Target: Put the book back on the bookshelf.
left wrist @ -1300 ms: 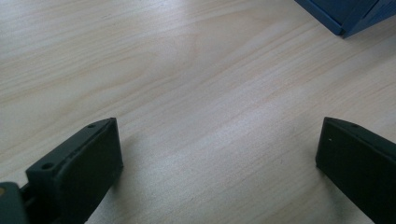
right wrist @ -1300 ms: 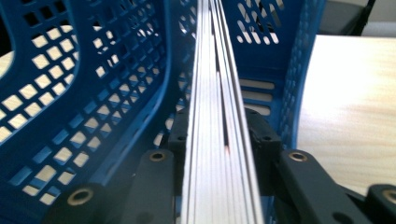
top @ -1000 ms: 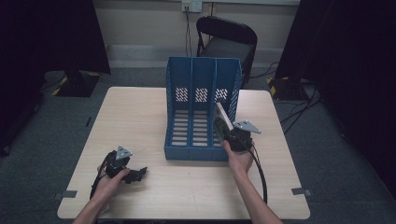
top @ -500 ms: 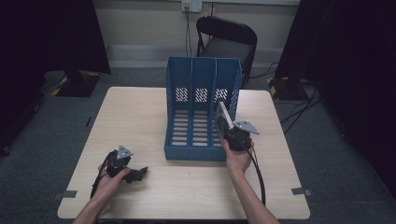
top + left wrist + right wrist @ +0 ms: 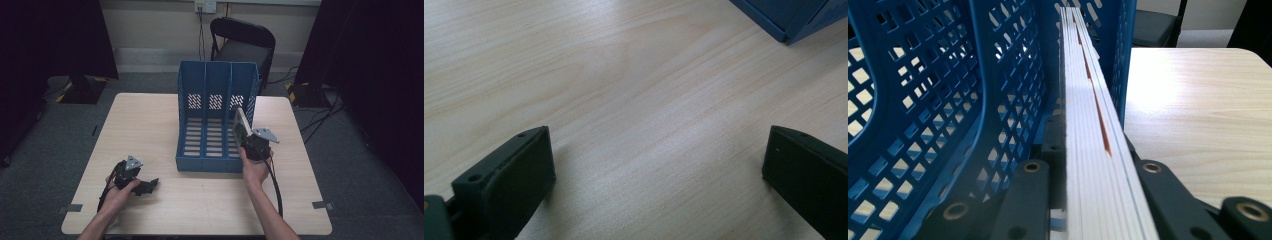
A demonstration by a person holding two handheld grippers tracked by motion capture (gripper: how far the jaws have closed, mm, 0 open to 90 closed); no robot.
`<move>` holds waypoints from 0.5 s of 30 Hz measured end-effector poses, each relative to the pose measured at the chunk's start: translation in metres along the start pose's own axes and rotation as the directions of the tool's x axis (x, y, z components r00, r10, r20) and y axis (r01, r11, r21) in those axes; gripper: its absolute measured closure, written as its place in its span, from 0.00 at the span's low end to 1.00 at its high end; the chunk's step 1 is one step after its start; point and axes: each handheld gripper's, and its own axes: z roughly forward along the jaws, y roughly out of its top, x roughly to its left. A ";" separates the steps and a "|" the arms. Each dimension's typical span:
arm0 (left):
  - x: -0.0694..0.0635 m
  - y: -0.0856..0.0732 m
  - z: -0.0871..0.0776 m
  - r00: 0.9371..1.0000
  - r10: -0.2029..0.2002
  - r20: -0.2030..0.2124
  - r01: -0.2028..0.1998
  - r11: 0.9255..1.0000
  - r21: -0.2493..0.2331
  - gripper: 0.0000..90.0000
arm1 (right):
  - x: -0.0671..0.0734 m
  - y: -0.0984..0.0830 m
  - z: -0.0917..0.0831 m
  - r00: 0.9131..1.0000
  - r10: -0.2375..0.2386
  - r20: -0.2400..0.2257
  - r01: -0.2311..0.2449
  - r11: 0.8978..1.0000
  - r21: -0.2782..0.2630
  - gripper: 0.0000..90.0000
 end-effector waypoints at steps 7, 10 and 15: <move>0.000 0.000 0.000 1.000 0.000 0.000 0.000 1.000 0.000 0.00 | 0.002 0.003 0.000 1.000 0.001 0.024 -0.001 1.000 -0.011 0.85; 0.000 0.000 0.000 1.000 0.002 -0.001 -0.002 1.000 0.000 0.00 | 0.004 0.005 -0.001 0.998 0.001 0.056 0.000 1.000 -0.022 0.85; -0.001 -0.001 -0.001 1.000 0.008 0.005 -0.008 1.000 0.000 0.00 | 0.008 0.007 -0.002 0.993 0.009 0.114 -0.005 0.999 -0.036 0.85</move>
